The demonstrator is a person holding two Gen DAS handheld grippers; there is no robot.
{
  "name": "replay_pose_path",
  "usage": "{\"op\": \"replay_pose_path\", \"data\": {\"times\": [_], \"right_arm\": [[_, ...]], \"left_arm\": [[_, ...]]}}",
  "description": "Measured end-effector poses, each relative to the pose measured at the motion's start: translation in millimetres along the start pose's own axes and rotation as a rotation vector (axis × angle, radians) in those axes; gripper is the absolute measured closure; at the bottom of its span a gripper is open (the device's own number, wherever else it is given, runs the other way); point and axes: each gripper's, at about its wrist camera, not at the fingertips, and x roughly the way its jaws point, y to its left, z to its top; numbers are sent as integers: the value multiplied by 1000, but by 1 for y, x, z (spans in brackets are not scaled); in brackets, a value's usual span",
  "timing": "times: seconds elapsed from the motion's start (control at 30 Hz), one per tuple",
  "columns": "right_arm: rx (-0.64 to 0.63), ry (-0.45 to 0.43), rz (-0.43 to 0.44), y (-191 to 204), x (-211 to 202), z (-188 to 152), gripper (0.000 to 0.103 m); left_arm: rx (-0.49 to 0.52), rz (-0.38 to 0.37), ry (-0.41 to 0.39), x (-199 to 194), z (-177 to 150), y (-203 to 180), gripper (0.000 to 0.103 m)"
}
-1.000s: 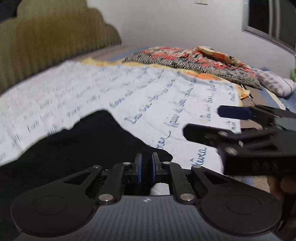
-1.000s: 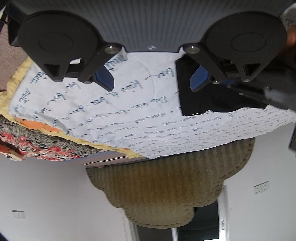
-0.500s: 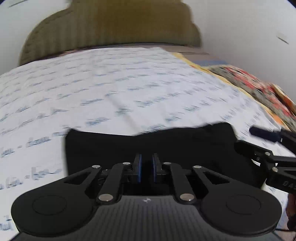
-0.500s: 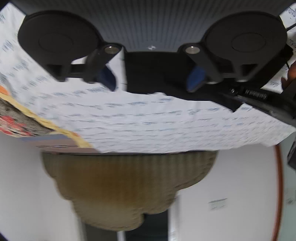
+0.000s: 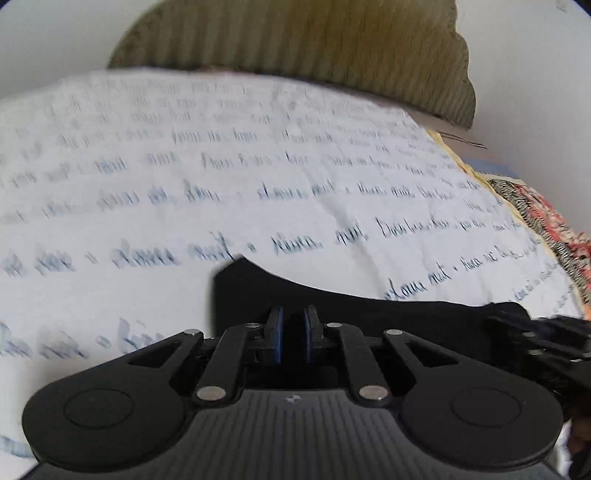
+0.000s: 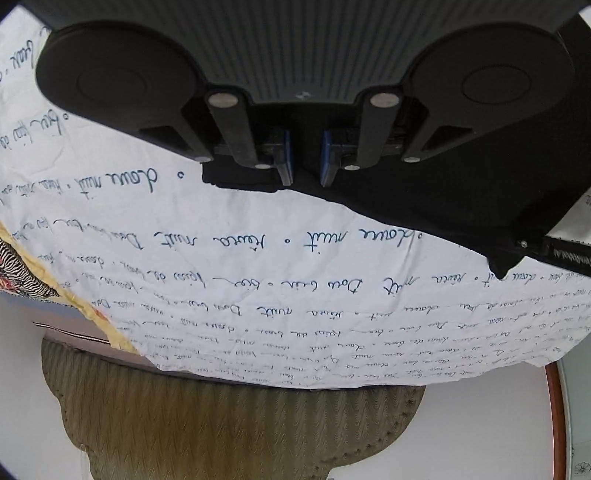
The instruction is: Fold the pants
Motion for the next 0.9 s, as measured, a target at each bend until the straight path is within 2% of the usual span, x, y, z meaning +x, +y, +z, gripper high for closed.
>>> {"op": "replay_pose_path", "data": {"times": [0.07, 0.13, 0.2, 0.27, 0.33, 0.4, 0.47, 0.6, 0.7, 0.8, 0.83, 0.87, 0.9], "right_arm": [[4, -39, 8, 1, -17, 0, 91], [9, -49, -1, -2, -24, 1, 91], [-2, -14, -47, -6, -12, -1, 92], [-4, 13, -51, -11, 6, -4, 92], [16, 7, -51, -15, 8, -3, 92], [5, -23, -77, -10, -3, -1, 84], [-20, -58, -106, -3, -21, -4, 83], [-6, -111, -52, 4, -58, -18, 83], [-24, -100, -25, 13, -72, -34, 77], [-55, -50, -60, 15, -62, -50, 66], [-33, -53, -47, 11, -61, -53, 66], [25, -67, -16, 3, -65, -53, 64], [89, -86, 18, -8, -72, -54, 61]], "left_arm": [[47, -8, -19, -3, 2, -3, 92], [47, -33, 15, 7, 6, -5, 92], [63, -23, 51, 23, 6, -8, 92], [79, -7, 59, 33, 3, -8, 92], [83, 2, 44, 25, 2, -9, 92], [115, 32, 32, 15, -1, -13, 92], [127, 51, 30, 5, -4, -16, 92], [128, 20, 28, -17, -15, -22, 91], [136, 18, 41, -27, -28, -30, 86], [126, 27, 48, -40, -42, -30, 71], [122, 24, 49, -47, -46, -27, 56], [120, 20, 46, -55, -50, -22, 30], [115, 20, 38, -62, -54, -15, 17]]}}
